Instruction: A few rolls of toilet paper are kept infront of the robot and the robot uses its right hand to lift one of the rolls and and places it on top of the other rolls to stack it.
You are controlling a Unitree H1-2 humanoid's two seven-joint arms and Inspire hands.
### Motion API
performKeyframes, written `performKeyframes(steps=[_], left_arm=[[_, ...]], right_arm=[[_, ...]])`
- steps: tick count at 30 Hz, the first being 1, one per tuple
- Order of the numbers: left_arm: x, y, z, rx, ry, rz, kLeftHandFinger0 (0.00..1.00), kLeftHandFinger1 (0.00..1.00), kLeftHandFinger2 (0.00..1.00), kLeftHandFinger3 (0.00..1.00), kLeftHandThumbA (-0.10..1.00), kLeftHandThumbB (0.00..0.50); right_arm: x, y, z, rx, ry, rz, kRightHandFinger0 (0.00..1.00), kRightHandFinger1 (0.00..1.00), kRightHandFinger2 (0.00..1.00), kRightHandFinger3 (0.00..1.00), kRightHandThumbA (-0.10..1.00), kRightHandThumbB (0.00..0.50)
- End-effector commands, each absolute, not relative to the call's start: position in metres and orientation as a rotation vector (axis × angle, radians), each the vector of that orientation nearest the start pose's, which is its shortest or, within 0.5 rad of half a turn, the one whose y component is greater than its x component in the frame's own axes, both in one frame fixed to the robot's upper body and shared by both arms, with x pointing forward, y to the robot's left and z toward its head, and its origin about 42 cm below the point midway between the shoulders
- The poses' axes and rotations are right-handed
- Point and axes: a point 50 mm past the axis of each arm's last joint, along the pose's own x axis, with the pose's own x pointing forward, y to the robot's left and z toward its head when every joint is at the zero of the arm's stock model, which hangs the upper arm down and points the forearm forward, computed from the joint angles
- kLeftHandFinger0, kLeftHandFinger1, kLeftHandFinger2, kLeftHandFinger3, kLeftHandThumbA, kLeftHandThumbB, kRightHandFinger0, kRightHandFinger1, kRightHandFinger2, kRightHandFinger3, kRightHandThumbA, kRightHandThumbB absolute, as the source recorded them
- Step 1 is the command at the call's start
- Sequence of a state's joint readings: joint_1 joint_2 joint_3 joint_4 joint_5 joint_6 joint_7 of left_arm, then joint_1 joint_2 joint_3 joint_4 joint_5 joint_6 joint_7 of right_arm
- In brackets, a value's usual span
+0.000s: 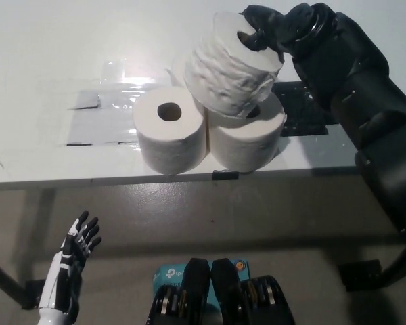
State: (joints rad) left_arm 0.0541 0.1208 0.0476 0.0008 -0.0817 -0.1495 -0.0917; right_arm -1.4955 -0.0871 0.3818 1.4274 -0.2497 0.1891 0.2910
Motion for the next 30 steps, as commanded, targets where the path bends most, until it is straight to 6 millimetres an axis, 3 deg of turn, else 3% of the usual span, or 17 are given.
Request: performKeyframes(steps=[1, 3, 4, 5, 6, 7, 8, 9, 10, 12, 15, 17, 22, 24, 26, 28, 30], left_arm=[[0.266, 0.262, 0.109, 0.085, -0.151, -0.065, 1.00, 1.00, 1.00, 1.00, 1.00, 0.050], [0.266, 0.262, 0.109, 0.090, -0.148, -0.067, 1.00, 1.00, 1.00, 1.00, 1.00, 0.050], [0.266, 0.262, 0.110, 0.086, -0.147, -0.066, 1.00, 1.00, 1.00, 1.00, 1.00, 0.051], [0.266, 0.262, 0.110, 0.081, -0.147, -0.068, 1.00, 1.00, 1.00, 1.00, 1.00, 0.050], [0.266, 0.262, 0.110, 0.081, -0.148, -0.069, 1.00, 1.00, 1.00, 1.00, 1.00, 0.049], [0.266, 0.261, 0.110, 0.077, -0.148, -0.072, 1.00, 1.00, 1.00, 1.00, 1.00, 0.054], [0.266, 0.261, 0.110, 0.078, -0.148, -0.073, 1.00, 1.00, 1.00, 1.00, 1.00, 0.055], [0.267, 0.261, 0.110, 0.081, -0.148, -0.074, 1.00, 1.00, 1.00, 1.00, 1.00, 0.058], [0.267, 0.261, 0.110, 0.085, -0.148, -0.077, 1.00, 1.00, 1.00, 1.00, 1.00, 0.068], [0.268, 0.261, 0.109, 0.092, -0.147, -0.081, 1.00, 1.00, 1.00, 1.00, 1.00, 0.075], [0.268, 0.261, 0.108, 0.091, -0.141, -0.081, 1.00, 1.00, 1.00, 1.00, 1.00, 0.082], [0.268, 0.261, 0.108, 0.099, -0.142, -0.082, 1.00, 1.00, 1.00, 1.00, 1.00, 0.082], [0.269, 0.261, 0.108, 0.111, -0.142, -0.086, 1.00, 1.00, 1.00, 1.00, 1.00, 0.095], [0.269, 0.260, 0.109, 0.111, -0.139, -0.088, 1.00, 1.00, 1.00, 1.00, 1.00, 0.098], [0.270, 0.261, 0.109, 0.128, -0.149, -0.090, 1.00, 1.00, 1.00, 1.00, 1.00, 0.100], [0.270, 0.261, 0.110, 0.155, -0.156, -0.091, 1.00, 1.00, 1.00, 1.00, 1.00, 0.099], [0.272, 0.261, 0.110, 0.122, -0.153, -0.086, 1.00, 1.00, 1.00, 1.00, 1.00, 0.105]], right_arm=[[0.597, -0.083, 0.434, -0.944, 0.028, 0.372, 0.00, 0.22, 0.63, 0.63, 0.82, 0.004], [0.597, -0.082, 0.434, -0.959, 0.025, 0.363, 0.04, 0.23, 0.55, 0.57, 0.83, 0.024], [0.597, -0.082, 0.434, -0.921, 0.033, 0.356, 0.08, 0.26, 0.52, 0.58, 0.83, 0.081], [0.597, -0.081, 0.434, -0.886, 0.047, 0.362, 0.22, 0.40, 0.65, 0.71, 0.83, 0.175], [0.597, -0.082, 0.434, -0.886, 0.050, 0.366, 0.26, 0.46, 0.73, 0.78, 0.85, 0.233], [0.597, -0.082, 0.435, -0.867, 0.067, 0.382, 0.46, 0.70, 0.98, 1.00, 0.89, 0.268], [0.597, -0.082, 0.436, -0.866, 0.071, 0.398, 0.65, 0.89, 1.00, 1.00, 0.94, 0.293], [0.596, -0.082, 0.438, -0.868, 0.080, 0.431, 0.90, 1.00, 1.00, 1.00, 0.98, 0.336], [0.596, -0.082, 0.440, -0.859, 0.086, 0.451, 1.00, 1.00, 1.00, 1.00, 0.97, 0.381], [0.596, -0.081, 0.444, -0.812, 0.073, 0.456, 1.00, 1.00, 1.00, 1.00, 0.91, 0.410], [0.594, -0.076, 0.450, -0.771, 0.039, 0.485, 1.00, 1.00, 1.00, 1.00, 0.85, 0.407], [0.594, -0.074, 0.452, -0.789, 0.028, 0.496, 1.00, 1.00, 1.00, 1.00, 0.88, 0.433], [0.593, -0.072, 0.452, -0.754, 0.028, 0.511, 1.00, 1.00, 1.00, 1.00, 0.80, 0.414], [0.593, -0.073, 0.453, -0.780, 0.037, 0.515, 1.00, 1.00, 1.00, 1.00, 0.83, 0.425], [0.592, -0.072, 0.458, -0.788, 0.034, 0.529, 1.00, 1.00, 1.00, 1.00, 0.85, 0.391], [0.591, -0.071, 0.465, -0.825, 0.042, 0.559, 1.00, 1.00, 1.00, 1.00, 0.95, 0.384], [0.589, -0.069, 0.479, -0.852, 0.075, 0.571, 1.00, 1.00, 1.00, 1.00, 1.00, 0.452]])
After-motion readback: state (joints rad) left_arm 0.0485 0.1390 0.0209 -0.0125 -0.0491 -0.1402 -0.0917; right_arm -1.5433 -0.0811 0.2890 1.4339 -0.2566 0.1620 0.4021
